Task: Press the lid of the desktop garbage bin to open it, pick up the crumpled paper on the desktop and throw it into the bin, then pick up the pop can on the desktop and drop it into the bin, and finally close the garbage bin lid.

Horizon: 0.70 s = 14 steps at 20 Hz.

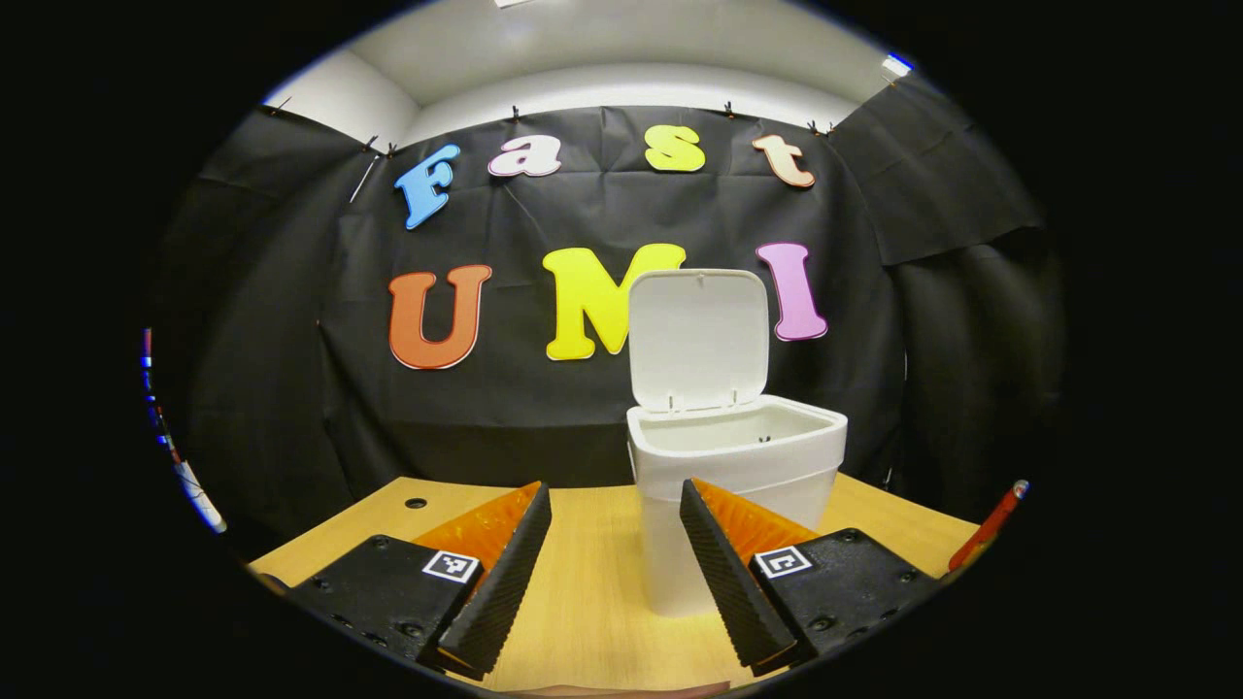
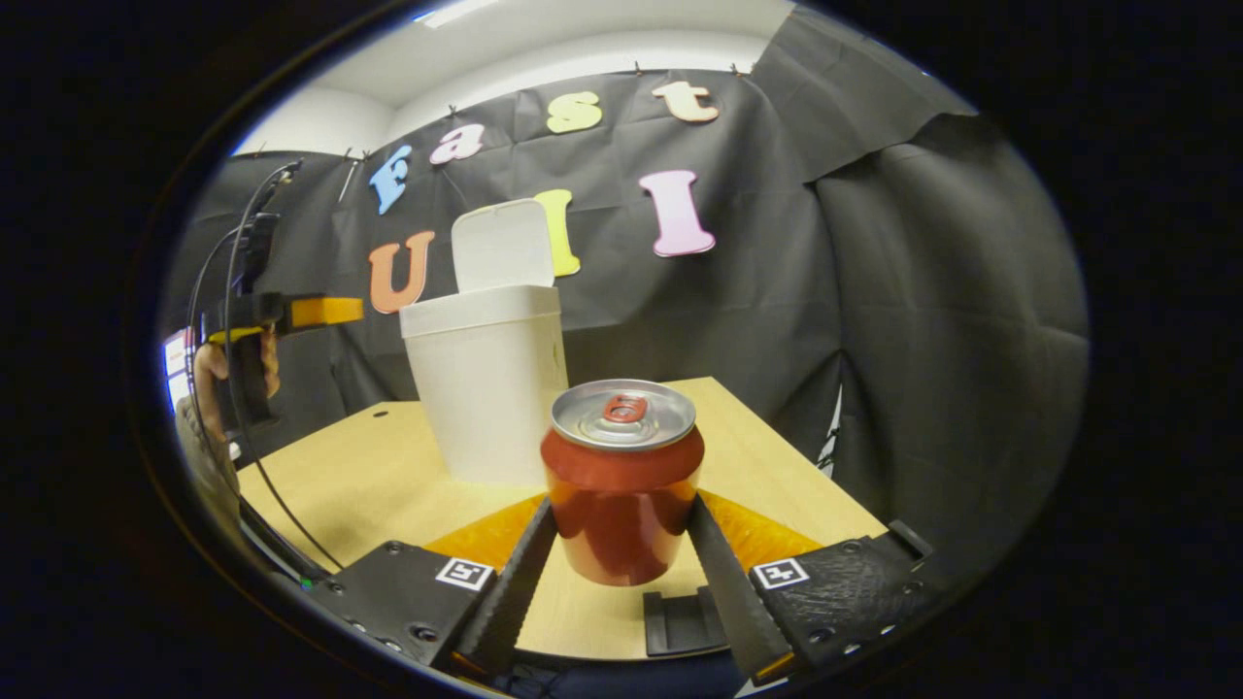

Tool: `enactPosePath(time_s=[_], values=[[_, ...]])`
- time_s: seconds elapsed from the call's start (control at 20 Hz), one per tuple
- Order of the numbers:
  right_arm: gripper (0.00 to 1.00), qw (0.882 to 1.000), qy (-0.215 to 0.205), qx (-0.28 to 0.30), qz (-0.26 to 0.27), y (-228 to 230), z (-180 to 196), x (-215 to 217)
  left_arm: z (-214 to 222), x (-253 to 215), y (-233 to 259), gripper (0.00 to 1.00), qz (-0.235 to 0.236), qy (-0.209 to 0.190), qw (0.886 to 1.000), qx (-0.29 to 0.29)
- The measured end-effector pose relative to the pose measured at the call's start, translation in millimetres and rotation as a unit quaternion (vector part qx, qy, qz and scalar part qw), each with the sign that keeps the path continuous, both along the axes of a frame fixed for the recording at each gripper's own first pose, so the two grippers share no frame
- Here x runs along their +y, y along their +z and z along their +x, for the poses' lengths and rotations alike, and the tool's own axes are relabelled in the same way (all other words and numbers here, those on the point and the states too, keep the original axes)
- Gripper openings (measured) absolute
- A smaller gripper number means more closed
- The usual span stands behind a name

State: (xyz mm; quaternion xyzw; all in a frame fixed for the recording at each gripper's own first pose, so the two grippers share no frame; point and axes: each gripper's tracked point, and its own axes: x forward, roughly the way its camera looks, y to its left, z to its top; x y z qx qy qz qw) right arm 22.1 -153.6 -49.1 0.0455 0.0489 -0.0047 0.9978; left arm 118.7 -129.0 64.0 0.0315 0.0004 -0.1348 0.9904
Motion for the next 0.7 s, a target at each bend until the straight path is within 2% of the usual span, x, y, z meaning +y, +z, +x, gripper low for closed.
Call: enactPosePath(time_s=[0.2, 0.35, 0.6, 0.7], values=[[0.82, 1.000, 0.011, -0.002, -0.012, 9, 4, 13, -15, 26, -21, 0.88, 0.012, 0.025, 0.999, -0.015], [0.82, 1.000, 0.019, -0.010, -0.021, 24, 2, 28, -24, 37, -39, 0.88, -0.012, 0.031, 0.999, 0.008], [0.82, 0.999, 0.026, -0.017, -0.029, 47, 5, 55, -43, 59, -37, 0.88, -0.001, 0.051, 0.999, 0.007], [0.82, 0.999, 0.033, -0.017, -0.026, 60, 7, 70, -52, 61, -28, 0.88, -0.005, 0.040, 0.999, -0.002]])
